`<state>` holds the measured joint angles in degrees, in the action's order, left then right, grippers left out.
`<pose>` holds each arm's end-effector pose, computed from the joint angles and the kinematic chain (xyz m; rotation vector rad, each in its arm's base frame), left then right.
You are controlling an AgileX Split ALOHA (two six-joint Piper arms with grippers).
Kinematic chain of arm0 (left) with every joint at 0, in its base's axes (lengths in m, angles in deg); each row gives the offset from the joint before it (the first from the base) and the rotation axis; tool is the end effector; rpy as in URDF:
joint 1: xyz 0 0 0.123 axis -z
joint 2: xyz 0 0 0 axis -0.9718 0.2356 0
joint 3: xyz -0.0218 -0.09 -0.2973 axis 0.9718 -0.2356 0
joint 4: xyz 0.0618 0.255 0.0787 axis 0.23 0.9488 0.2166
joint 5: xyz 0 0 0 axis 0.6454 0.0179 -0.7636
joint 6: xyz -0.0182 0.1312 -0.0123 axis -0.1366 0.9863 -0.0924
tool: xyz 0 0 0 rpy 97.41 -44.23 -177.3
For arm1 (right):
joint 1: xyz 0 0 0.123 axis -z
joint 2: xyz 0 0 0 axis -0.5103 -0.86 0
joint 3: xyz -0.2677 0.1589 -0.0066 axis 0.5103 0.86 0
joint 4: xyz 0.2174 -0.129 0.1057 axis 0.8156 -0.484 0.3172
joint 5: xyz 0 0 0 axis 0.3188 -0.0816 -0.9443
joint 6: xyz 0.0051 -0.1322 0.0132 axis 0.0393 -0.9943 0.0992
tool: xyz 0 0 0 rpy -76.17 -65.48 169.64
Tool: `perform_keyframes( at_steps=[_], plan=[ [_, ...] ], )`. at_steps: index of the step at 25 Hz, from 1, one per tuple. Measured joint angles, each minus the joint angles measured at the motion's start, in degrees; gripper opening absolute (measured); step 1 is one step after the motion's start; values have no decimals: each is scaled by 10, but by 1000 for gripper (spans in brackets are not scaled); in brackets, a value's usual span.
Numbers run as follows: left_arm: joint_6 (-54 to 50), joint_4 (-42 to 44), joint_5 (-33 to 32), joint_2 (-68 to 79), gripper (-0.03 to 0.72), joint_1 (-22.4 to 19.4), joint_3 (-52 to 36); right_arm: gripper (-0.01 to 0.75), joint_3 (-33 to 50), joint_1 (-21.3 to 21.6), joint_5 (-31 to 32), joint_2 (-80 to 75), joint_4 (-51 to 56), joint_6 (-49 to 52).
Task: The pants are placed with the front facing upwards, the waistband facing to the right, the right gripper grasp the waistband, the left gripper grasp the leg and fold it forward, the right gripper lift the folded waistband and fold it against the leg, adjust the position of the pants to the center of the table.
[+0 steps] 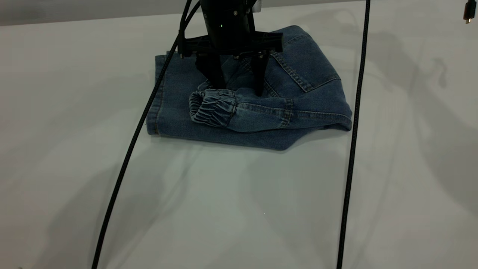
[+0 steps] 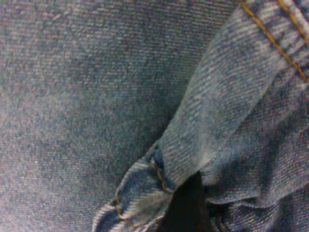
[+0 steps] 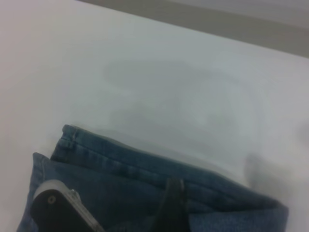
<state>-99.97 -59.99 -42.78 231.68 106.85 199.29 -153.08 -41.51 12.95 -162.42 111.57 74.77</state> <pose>0.4678 -0.2969 0.0289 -0.3220 -3.0560 0.1934 0.6023 0.1727 0.1838 -0.3993 2.5414 0.6386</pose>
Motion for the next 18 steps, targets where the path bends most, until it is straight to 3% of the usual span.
perform_keyframes(
  at_steps=[12, 18],
  plan=[
    [112, 7, 7, -87, 541, 1, -1, 591, -5, 0, 0, 0, -3, 1],
    [182, 81, 5, -162, 541, 1, 0, 591, -16, 0, 1, 32, -19, -12]
  ],
)
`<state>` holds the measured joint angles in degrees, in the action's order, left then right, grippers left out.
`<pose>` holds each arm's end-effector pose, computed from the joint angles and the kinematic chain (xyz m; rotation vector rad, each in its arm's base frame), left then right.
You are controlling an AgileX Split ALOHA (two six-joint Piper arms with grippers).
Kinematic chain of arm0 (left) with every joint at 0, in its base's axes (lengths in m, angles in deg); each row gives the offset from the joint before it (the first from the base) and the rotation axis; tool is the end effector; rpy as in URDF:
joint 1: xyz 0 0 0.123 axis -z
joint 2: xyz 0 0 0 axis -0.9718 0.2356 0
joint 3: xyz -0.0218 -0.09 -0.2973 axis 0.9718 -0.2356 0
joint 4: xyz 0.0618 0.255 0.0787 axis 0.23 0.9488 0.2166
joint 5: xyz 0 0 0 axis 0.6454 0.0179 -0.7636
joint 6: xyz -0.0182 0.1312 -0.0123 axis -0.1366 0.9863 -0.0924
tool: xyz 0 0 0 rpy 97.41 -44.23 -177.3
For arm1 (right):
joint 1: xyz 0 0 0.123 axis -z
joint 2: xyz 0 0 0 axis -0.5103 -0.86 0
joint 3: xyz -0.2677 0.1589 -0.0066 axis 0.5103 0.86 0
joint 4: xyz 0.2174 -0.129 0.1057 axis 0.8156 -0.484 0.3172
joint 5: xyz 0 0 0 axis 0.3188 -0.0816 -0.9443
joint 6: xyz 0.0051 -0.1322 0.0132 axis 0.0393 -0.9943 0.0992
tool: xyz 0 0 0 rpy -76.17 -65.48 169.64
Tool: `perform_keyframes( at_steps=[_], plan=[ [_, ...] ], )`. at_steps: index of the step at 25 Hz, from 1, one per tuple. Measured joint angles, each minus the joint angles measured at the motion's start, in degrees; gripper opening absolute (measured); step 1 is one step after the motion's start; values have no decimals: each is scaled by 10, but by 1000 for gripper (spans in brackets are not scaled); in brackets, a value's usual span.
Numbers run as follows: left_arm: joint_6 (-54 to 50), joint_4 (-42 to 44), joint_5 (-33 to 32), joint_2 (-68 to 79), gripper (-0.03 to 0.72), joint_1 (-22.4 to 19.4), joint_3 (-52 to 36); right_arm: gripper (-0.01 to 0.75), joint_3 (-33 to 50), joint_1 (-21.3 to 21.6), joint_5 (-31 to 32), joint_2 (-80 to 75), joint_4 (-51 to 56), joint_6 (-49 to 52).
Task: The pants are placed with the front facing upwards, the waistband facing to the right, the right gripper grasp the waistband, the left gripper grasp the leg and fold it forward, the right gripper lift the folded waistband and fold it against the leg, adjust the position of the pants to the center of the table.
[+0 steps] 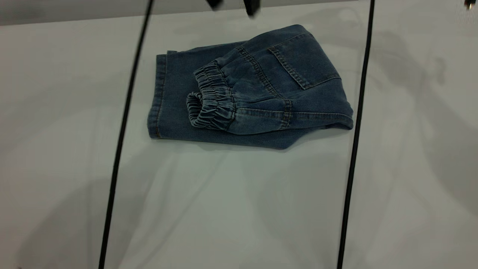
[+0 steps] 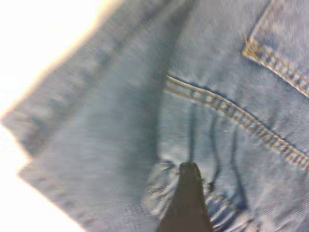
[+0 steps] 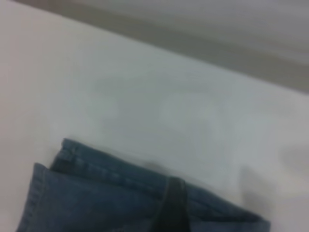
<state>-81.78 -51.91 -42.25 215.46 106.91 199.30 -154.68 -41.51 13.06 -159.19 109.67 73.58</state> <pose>0.4810 -0.2849 0.1863 0.8153 2.7474 -0.1096 0.5993 0.1684 0.2262 -0.4413 2.4584 0.5770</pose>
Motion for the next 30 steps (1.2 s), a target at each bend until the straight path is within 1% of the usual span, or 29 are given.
perform_keyframes(
  at_steps=[7, 10, 18, 21, 24, 30],
  plan=[
    [0, 123, -1, -95, 541, -1, 0, 591, 0, 0, 0, 75, -2, 1],
    [-1, 162, -1, -137, 541, -1, 0, 591, 0, 0, 1, 118, -18, 1],
    [-26, 221, -2, -260, 541, -1, 0, 591, 0, -1, 1, 253, -16, 30],
    [-34, 231, -2, -315, 541, -1, 0, 591, 3, -1, 1, 313, 2, 39],
    [-34, 231, -2, -367, 541, -1, 0, 591, 29, -1, 1, 367, 24, 42],
    [-50, 223, 0, -467, 541, -1, -4, 591, 163, -10, 0, 497, 19, 20]
  ],
)
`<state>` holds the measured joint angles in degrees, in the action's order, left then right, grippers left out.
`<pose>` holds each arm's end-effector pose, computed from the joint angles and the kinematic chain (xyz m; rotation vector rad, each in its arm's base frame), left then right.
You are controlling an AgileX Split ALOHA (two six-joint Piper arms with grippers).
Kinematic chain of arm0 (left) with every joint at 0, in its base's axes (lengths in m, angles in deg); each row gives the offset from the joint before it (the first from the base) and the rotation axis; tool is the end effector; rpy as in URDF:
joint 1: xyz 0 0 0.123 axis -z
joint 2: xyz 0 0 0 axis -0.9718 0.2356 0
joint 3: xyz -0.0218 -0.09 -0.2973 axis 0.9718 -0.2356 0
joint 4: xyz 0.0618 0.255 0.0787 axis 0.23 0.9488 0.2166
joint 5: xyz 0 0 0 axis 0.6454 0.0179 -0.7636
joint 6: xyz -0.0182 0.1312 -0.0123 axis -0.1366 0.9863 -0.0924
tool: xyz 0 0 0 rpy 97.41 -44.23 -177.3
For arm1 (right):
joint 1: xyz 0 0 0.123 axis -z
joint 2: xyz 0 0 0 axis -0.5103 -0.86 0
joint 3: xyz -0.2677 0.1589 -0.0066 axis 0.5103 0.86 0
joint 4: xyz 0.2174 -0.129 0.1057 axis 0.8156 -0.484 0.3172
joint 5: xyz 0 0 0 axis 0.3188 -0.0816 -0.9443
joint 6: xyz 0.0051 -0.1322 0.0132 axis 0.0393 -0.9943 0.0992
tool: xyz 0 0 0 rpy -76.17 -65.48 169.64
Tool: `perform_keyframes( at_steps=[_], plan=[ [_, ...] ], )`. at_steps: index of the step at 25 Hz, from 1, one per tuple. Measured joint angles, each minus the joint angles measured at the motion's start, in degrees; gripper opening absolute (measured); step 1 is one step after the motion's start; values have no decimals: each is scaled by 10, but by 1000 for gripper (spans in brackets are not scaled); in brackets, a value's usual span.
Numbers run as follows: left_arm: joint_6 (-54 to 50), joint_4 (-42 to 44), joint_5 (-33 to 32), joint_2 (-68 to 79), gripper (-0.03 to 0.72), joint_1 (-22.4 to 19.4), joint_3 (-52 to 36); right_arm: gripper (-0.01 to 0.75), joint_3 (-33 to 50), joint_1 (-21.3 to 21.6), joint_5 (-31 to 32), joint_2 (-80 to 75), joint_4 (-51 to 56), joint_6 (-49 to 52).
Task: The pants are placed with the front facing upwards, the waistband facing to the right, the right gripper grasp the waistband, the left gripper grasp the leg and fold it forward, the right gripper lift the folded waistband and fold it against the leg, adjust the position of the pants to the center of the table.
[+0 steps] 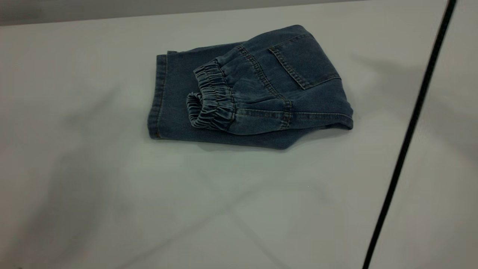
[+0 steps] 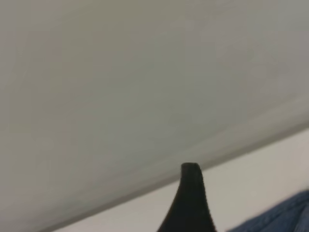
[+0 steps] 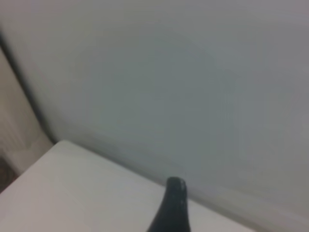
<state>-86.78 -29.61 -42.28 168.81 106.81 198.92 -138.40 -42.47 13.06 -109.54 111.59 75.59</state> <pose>0.3103 -0.1283 0.5775 0.3972 1.9563 0.0815 0.3614 0.1332 0.5909 -0.4758 1.8753 0.5709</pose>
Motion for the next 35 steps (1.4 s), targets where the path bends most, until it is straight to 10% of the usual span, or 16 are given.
perform_keyframes(
  at_steps=[21, 35],
  plan=[
    [-16, -154, 1, -514, 541, 0, -568, 591, 662, -21, -1, 540, 42, -32],
    [-7, -156, 14, -779, 541, 0, -924, 591, 1045, -20, -52, 930, -131, -26]
  ],
)
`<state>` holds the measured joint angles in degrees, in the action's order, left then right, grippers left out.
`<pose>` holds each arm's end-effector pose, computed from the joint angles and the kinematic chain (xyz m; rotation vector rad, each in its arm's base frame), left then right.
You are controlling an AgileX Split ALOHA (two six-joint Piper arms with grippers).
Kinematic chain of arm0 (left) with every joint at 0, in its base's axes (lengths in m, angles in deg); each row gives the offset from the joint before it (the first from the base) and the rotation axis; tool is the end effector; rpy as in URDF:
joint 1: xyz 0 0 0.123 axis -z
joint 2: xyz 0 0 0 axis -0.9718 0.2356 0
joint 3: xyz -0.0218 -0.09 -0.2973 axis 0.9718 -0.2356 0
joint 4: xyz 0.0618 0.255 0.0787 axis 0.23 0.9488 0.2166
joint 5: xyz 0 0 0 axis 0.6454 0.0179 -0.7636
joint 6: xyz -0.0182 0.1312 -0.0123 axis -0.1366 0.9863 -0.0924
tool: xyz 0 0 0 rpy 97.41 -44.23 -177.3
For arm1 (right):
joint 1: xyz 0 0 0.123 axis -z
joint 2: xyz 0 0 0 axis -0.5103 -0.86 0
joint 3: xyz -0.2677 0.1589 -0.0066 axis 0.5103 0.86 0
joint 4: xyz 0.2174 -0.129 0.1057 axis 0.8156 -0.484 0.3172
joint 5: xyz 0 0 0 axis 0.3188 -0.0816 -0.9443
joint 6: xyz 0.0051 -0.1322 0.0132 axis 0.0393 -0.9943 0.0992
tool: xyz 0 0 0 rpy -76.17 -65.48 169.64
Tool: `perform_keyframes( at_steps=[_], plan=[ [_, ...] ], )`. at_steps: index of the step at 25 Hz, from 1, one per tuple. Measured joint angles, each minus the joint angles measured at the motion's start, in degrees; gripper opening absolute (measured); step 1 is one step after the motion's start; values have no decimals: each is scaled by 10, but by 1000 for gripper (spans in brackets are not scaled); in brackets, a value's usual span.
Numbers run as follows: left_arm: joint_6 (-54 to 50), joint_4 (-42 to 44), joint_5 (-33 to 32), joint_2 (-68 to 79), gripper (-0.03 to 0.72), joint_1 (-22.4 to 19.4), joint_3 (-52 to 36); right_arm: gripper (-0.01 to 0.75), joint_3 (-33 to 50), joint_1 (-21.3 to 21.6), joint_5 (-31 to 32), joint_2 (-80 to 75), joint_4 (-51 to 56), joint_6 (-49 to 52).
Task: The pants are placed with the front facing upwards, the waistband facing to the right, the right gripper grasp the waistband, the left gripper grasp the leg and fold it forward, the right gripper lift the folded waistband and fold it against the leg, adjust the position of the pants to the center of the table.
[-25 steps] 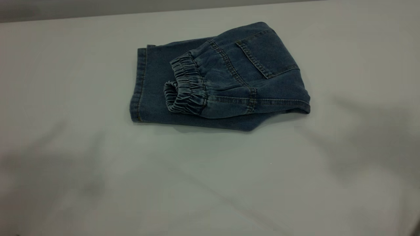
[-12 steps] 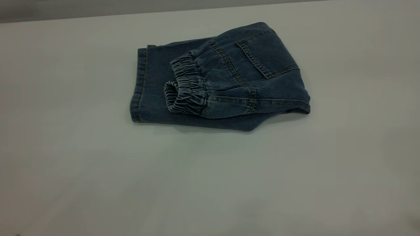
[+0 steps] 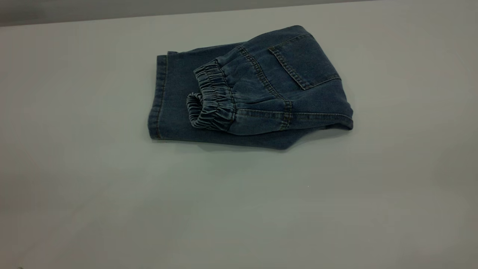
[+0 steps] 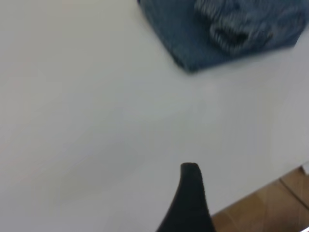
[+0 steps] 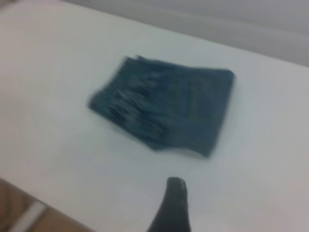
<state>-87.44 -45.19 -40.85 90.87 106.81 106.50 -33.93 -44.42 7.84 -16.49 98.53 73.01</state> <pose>0.0382 -0.0067 0.2808 0.5313 2.2148 -0.1709 0.0159 0.0335 0.3201 -0.4775 2.0098 0.3137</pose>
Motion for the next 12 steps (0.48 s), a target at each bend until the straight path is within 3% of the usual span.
perform_keyframes(
  at_steps=[7, 12],
  plan=[
    [-4, 25, 43, -4, 541, 0, -38, 591, 88, 0, -13, 54, -41, 2],
    [-4, 29, 74, -4, 541, 0, -49, 591, 100, 0, -37, 54, -45, 7]
  ],
)
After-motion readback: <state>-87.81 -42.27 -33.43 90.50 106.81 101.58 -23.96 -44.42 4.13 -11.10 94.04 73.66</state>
